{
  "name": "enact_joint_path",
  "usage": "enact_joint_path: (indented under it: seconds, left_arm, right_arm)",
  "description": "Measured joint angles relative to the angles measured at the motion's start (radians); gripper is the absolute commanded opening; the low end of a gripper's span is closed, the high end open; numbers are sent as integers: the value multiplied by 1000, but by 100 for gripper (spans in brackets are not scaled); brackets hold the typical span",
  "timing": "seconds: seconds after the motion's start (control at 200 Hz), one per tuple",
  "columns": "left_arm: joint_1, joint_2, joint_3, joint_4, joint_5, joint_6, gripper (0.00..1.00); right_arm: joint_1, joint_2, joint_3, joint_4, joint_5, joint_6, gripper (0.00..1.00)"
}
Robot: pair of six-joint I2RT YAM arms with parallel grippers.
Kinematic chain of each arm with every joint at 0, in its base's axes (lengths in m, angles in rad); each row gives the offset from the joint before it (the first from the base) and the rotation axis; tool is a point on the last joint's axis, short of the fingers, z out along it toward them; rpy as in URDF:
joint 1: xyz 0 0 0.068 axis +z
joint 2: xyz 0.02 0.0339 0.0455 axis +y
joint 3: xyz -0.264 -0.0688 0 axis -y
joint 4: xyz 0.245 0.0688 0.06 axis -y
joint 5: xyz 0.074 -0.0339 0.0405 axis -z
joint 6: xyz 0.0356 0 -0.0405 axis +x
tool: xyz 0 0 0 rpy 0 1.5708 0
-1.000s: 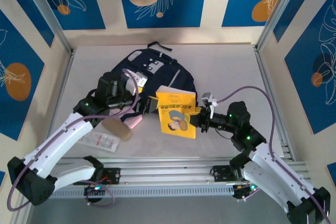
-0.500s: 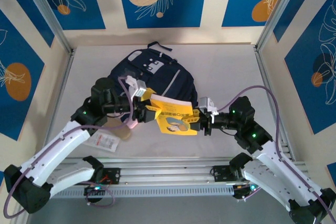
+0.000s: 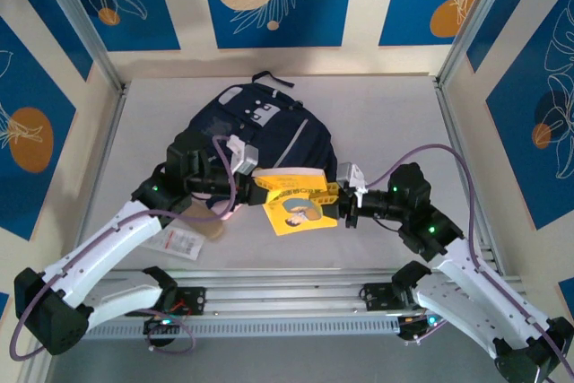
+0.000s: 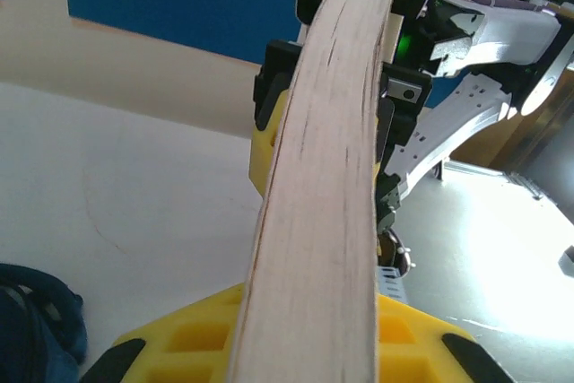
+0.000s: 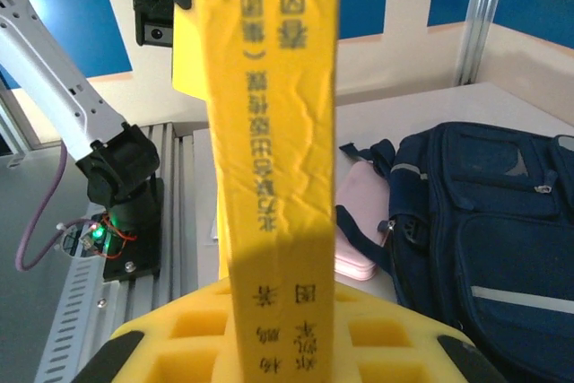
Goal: Pack the student bag
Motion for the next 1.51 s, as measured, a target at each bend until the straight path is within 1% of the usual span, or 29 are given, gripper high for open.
enact_joint_path:
  seconds: [0.02,0.025,0.035,0.045,0.05,0.06,0.065,0.075,0.08,0.115,0.12,0.155,0.175,0.2,0.21,0.285,0.39,0.45,0.5,0.57,0.655,0.705,0.785,0.895,0.975,1.06,1.185,1.375,1.505]
  left_arm:
    - [0,0,0,-1,0,0,0]
    - [0,0,0,-2,0,0,0]
    - [0,0,0,-2,0,0,0]
    - [0,0,0,-2,0,0,0]
    - [0,0,0,-2,0,0,0]
    - [0,0,0,-2,-1,-1,0]
    - [0,0,0,-2,-1,-1,0]
    - [0,0,0,-2,-1,-1,0]
    - [0,0,0,-2,-2,-2,0]
    - [0,0,0,-2,-6,-10,0]
    - [0,0,0,0,-8,-13,0]
    - [0,0,0,5,-24,-32,0]
    - [0,0,0,6,-35,-44,0]
    - [0,0,0,11,-49,-66,0]
    - [0,0,0,12,-55,-70,0]
    - [0,0,-1,35,-119,-138,0]
    - [3,0,-9,90,-262,-279,0]
    - [13,0,-14,112,-343,-372,0]
    - [21,0,-15,123,-402,-463,0]
    - [30,0,-17,143,-479,-586,0]
    - [37,0,-21,156,-563,-725,0]
    - [43,-3,-29,159,-604,-819,0]
    - [56,-13,-63,176,-651,-961,0]
    - [69,3,-113,210,-668,-1159,0]
    - [69,35,-142,243,-667,-1271,0]
    - [69,64,-156,254,-667,-1352,0]
    - [69,68,-161,267,-672,-1419,0]
    - [69,66,-161,304,-681,-1461,0]
    - [69,63,-161,308,-686,-1473,0]
  right_arm:
    - [0,0,-1,1,2,3,2]
    - [0,0,-2,1,2,4,5]
    - [0,0,-2,2,2,7,7]
    - [0,0,-3,2,2,8,11]
    - [1,0,-3,3,2,10,15]
    - [1,0,-4,4,3,13,17]
    - [1,0,-4,5,4,14,21]
    - [2,0,-5,6,5,16,26]
    - [2,0,-5,7,5,18,26]
    - [2,0,-10,14,9,33,43]
    - [2,0,-11,18,12,40,46]
    - [2,-2,-15,31,38,69,55]
    - [2,-4,-18,40,57,85,63]
    - [0,-8,-22,53,89,117,69]
    - [-2,-10,-23,60,98,121,73]
    - [-19,-33,-39,85,196,217,82]
    - [-80,-69,-44,52,335,386,83]
    - [-130,-77,-43,14,383,471,83]
    - [-177,-77,-42,-21,396,539,82]
    - [-257,-64,-43,-64,370,641,82]
    - [-350,-42,-50,-79,303,793,82]
    - [-387,-37,-75,-55,255,894,84]
    - [-411,-25,-127,6,174,1040,87]
    - [-397,38,-174,132,74,1231,92]
    - [-349,95,-182,208,52,1332,94]
    - [-286,130,-181,277,53,1402,96]
    - [-215,178,-181,352,70,1484,96]
    - [-155,232,-189,430,136,1560,95]
    - [-128,251,-227,484,171,1605,86]
